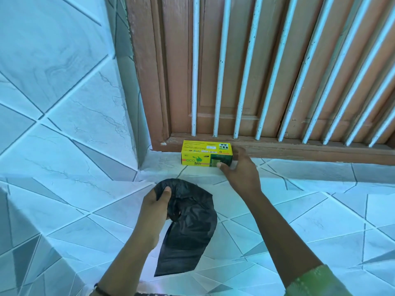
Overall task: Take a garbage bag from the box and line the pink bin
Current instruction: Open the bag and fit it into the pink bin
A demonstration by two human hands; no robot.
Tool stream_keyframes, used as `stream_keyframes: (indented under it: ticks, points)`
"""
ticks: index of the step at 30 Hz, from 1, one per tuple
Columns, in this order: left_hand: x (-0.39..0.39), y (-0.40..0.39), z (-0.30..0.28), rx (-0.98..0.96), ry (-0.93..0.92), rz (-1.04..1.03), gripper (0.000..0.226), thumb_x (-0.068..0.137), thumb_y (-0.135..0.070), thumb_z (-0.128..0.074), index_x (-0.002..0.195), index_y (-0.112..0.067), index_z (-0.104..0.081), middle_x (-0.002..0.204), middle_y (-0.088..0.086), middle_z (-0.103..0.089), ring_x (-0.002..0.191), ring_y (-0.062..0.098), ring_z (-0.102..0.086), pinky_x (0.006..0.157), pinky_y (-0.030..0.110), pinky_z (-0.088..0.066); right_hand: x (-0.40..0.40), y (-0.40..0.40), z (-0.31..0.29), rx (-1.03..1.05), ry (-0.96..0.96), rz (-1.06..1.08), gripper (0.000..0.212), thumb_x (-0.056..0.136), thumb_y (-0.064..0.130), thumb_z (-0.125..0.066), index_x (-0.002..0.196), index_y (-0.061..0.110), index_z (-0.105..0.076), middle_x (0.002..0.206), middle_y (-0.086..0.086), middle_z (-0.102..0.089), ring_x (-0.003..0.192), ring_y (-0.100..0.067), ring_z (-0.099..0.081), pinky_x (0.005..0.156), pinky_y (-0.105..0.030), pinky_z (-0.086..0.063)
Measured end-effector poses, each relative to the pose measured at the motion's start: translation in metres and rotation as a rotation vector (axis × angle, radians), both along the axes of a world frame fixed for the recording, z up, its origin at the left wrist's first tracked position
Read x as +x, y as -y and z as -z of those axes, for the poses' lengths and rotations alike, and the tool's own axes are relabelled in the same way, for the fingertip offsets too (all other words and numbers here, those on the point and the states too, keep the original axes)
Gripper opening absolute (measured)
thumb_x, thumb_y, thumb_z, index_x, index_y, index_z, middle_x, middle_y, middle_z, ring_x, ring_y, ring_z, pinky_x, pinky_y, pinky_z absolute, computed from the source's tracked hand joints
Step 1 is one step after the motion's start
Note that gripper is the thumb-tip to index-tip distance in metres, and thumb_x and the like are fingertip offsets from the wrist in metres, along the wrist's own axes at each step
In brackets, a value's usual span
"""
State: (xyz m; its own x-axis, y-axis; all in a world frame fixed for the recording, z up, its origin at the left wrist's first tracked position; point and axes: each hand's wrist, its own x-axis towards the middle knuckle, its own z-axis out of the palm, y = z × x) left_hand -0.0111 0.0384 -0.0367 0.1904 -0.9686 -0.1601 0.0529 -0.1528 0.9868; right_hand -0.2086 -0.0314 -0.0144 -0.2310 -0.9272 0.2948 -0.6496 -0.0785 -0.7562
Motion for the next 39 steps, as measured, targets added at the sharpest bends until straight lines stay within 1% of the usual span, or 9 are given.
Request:
stream_keyframes:
  ticks: [4, 7, 11, 14, 19, 24, 28, 34, 39]
  points:
    - [0.016, -0.029, -0.003, 0.011, -0.028, 0.021, 0.021, 0.098, -0.026, -0.044, 0.088, -0.023, -0.063, 0.096, 0.000, -0.069, 0.094, 0.019, -0.063, 0.079, 0.030, -0.050, 0.013, -0.050, 0.010, -0.114, 0.017, 0.040, 0.058, 0.080, 0.022, -0.070, 0.131, 0.021, -0.044, 0.127, -0.003, -0.053, 0.107, -0.025, -0.057, 0.085, -0.036, -0.047]
    - [0.029, -0.053, 0.000, 0.043, -0.092, 0.046, 0.024, 0.098, -0.030, -0.043, 0.100, -0.018, -0.064, 0.104, 0.005, -0.068, 0.098, 0.020, -0.063, 0.076, 0.030, -0.047, 0.035, -0.107, 0.021, -0.048, -0.012, -0.192, 0.060, 0.076, 0.029, -0.073, 0.129, 0.022, -0.047, 0.126, 0.004, -0.053, 0.111, -0.019, -0.051, 0.092, -0.033, -0.043]
    - [0.050, -0.090, 0.003, 0.159, -0.350, 0.073, 0.034, 0.096, -0.030, -0.045, 0.120, -0.009, -0.057, 0.117, 0.012, -0.064, 0.108, 0.027, -0.058, 0.089, 0.039, -0.047, 0.075, -0.175, 0.051, 0.056, -0.539, -0.398, 0.080, 0.074, 0.043, -0.069, 0.142, 0.027, -0.030, 0.147, 0.004, -0.037, 0.132, -0.021, -0.031, 0.108, -0.037, -0.031]
    - [0.065, -0.130, 0.002, 0.248, -0.515, 0.148, 0.034, 0.094, -0.028, -0.048, 0.118, -0.006, -0.058, 0.112, 0.014, -0.065, 0.099, 0.027, -0.060, 0.074, 0.040, -0.050, 0.100, -0.217, 0.068, -0.011, -0.594, -0.268, 0.079, 0.072, 0.039, -0.072, 0.139, 0.028, -0.031, 0.143, 0.001, -0.044, 0.128, -0.026, -0.043, 0.102, -0.043, -0.042]
    - [0.079, -0.189, 0.007, 0.303, -0.555, 0.280, 0.029, 0.094, -0.030, -0.049, 0.107, -0.010, -0.065, 0.097, 0.009, -0.072, 0.091, 0.022, -0.062, 0.078, 0.039, -0.050, 0.115, -0.264, 0.065, -0.184, -0.626, -0.090, 0.082, 0.055, 0.016, -0.080, 0.129, 0.019, -0.045, 0.126, -0.007, -0.058, 0.110, -0.029, -0.057, 0.086, -0.040, -0.049]
    - [0.090, -0.237, 0.007, 0.256, -0.355, 0.316, 0.030, 0.096, -0.033, -0.046, 0.083, -0.018, -0.068, 0.077, -0.004, -0.074, 0.078, 0.010, -0.065, 0.069, 0.030, -0.047, 0.117, -0.307, 0.064, -0.244, -0.447, -0.075, 0.039, 0.054, 0.000, -0.064, 0.090, 0.015, -0.070, 0.089, -0.002, -0.071, 0.083, -0.028, -0.063, 0.072, -0.038, -0.054]
    - [0.092, -0.260, 0.011, 0.223, -0.062, 0.274, 0.019, 0.090, -0.038, -0.053, 0.090, -0.024, -0.066, 0.100, -0.005, -0.066, 0.095, 0.012, -0.056, 0.080, 0.031, -0.041, 0.106, -0.334, 0.061, -0.230, -0.366, -0.042, 0.044, 0.056, -0.003, -0.049, 0.088, 0.013, -0.074, 0.083, -0.003, -0.072, 0.081, -0.029, -0.064, 0.074, -0.030, -0.049]
    - [0.075, -0.306, 0.015, 0.181, -0.075, 0.321, 0.013, 0.088, -0.023, -0.060, 0.086, -0.016, -0.070, 0.070, -0.005, -0.069, 0.068, 0.008, -0.063, 0.068, 0.025, -0.048, 0.081, -0.369, 0.066, 0.044, -0.071, -0.142, 0.053, 0.075, -0.015, -0.047, 0.103, 0.024, -0.070, 0.103, -0.005, -0.065, 0.097, -0.025, -0.063, 0.085, -0.042, -0.053]
    - [0.064, -0.331, 0.015, 0.166, -0.148, 0.203, 0.019, 0.087, -0.028, -0.060, 0.081, -0.012, -0.067, 0.056, -0.007, -0.066, 0.053, 0.006, -0.059, 0.063, 0.024, -0.048, 0.067, -0.413, 0.060, -0.032, -0.004, -0.153, 0.038, 0.076, -0.012, -0.051, 0.087, 0.016, -0.072, 0.080, 0.010, -0.068, 0.075, 0.008, -0.061, 0.064, -0.003, -0.043]
